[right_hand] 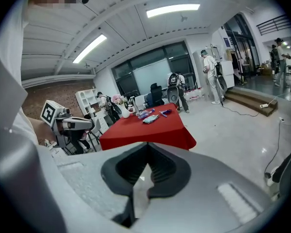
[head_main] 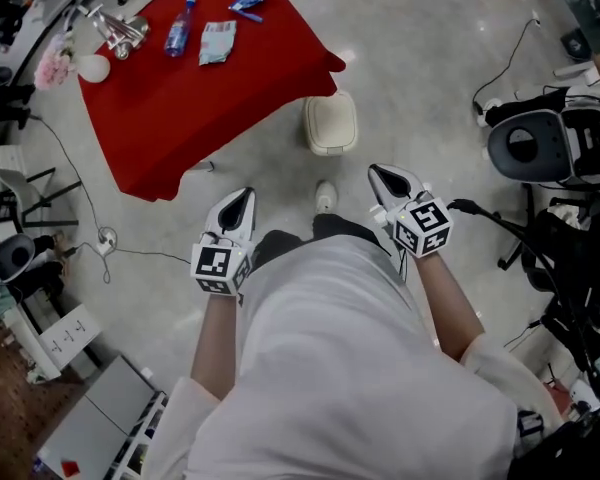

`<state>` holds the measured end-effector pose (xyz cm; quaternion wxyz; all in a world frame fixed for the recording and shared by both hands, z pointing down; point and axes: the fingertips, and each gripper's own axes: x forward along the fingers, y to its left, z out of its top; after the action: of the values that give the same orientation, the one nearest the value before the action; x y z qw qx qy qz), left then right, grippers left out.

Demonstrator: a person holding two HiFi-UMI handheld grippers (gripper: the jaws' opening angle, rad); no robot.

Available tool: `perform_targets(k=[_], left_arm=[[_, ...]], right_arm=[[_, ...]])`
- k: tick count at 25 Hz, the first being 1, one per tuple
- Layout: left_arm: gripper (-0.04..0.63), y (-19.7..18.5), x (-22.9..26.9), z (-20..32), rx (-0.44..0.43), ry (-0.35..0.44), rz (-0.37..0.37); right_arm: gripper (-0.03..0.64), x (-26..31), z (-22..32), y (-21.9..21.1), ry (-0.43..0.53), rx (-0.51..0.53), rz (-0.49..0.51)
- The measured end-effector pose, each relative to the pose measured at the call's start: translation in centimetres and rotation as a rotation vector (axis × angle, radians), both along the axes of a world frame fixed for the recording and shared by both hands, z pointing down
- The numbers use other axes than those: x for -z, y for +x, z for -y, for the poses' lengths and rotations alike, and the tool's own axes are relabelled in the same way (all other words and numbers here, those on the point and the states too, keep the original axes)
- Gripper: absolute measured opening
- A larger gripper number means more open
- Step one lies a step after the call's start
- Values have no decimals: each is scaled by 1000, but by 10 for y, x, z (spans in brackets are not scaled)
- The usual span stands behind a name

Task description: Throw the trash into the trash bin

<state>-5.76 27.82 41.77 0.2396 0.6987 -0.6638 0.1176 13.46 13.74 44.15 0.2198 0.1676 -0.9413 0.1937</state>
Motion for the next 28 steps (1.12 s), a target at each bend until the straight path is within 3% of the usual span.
perform_targets(k=[5, 16, 24, 28], left_arm=[[6, -5, -5, 24, -26, -27, 15], [6, -58, -44, 67, -35, -48, -5], [6, -86, -106, 84, -52, -107, -35], [5, -90, -145, 91, -63, -162, -5]], right_arm=[[0, -12, 15, -7, -26, 5, -16], [0, -61, 40, -35, -103, -168, -54], [0, -137, 47, -48, -170, -240, -143], [0, -186, 55, -49, -195, -270, -184]])
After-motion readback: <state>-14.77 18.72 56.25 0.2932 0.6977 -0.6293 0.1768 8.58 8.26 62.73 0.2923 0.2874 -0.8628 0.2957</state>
